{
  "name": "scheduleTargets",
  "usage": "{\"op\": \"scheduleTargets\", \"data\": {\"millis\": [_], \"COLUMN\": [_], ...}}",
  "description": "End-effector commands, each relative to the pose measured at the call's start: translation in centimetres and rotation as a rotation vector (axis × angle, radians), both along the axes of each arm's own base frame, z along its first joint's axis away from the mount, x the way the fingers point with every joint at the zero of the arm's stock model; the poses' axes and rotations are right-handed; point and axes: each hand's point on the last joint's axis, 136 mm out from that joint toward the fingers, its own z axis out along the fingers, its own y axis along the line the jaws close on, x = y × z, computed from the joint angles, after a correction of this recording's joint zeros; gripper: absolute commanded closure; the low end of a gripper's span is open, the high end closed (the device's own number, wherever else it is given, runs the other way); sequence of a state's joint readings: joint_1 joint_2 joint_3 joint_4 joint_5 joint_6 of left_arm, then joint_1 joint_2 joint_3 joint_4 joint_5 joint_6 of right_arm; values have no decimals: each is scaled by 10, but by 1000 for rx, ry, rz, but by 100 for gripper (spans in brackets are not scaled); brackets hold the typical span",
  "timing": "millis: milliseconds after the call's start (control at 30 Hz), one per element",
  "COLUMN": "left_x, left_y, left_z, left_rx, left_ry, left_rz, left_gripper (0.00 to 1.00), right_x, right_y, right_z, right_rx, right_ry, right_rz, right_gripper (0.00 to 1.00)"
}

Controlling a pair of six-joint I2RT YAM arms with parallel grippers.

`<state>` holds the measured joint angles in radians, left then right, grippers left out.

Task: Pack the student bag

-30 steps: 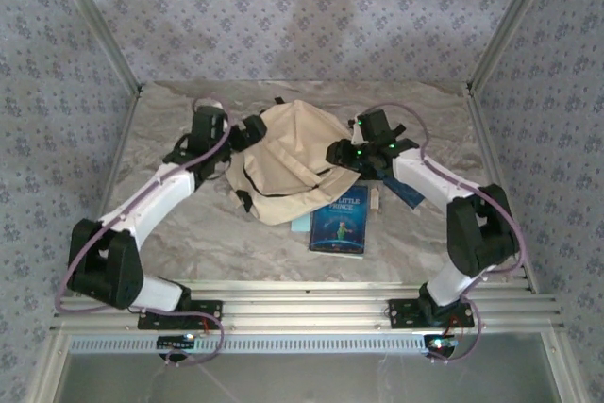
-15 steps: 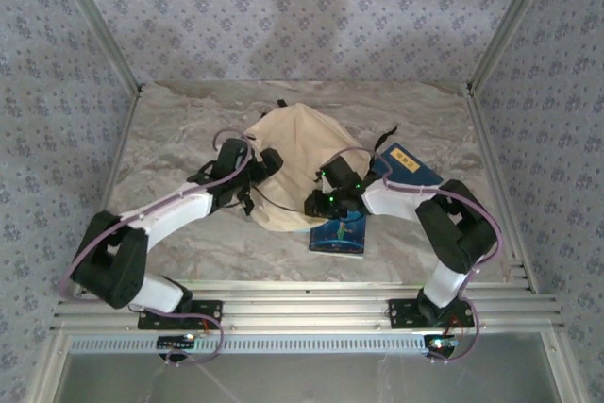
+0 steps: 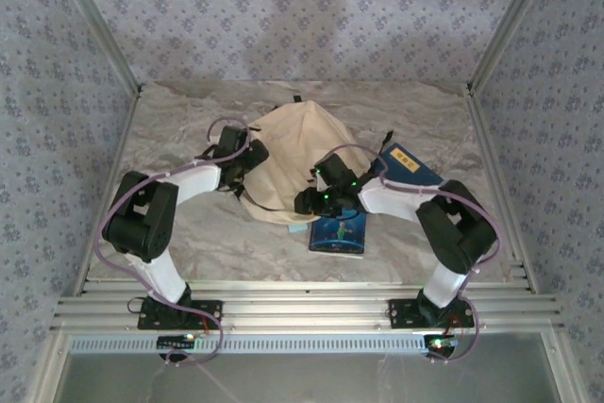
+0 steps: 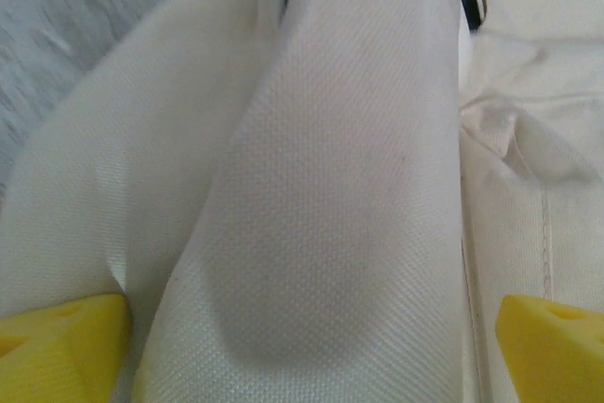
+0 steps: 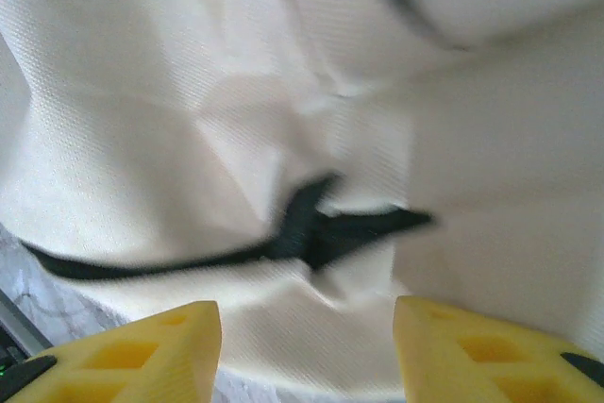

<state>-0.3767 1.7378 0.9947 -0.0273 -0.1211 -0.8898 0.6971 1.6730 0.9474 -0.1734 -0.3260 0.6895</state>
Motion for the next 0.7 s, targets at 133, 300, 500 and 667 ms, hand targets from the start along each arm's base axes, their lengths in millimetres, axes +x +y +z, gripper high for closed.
{"op": "scheduleTargets", "data": {"millis": [133,300,500,667], "left_x": [-12,-37,-67,-87], "left_y": [8,-1,-53,-103], "left_z": [29,81,107,86], "left_rx": [187,410,430,355], "left_ry": [34,-3,-21,-25], "left_rz": [-179,-327,-498,-603], "left_gripper": [0,1,3,12], "right_x": [27,47,68,82], "right_y": [-50,-92,-130,-140], "right_z": [43,34,19,4], "right_rx": [-114,-182,-180,-126], "right_ry": [-93,-81,-53,-46], "right_rz": [-61,-190,-332,-444], "right_gripper": [43,38,33,28]}}
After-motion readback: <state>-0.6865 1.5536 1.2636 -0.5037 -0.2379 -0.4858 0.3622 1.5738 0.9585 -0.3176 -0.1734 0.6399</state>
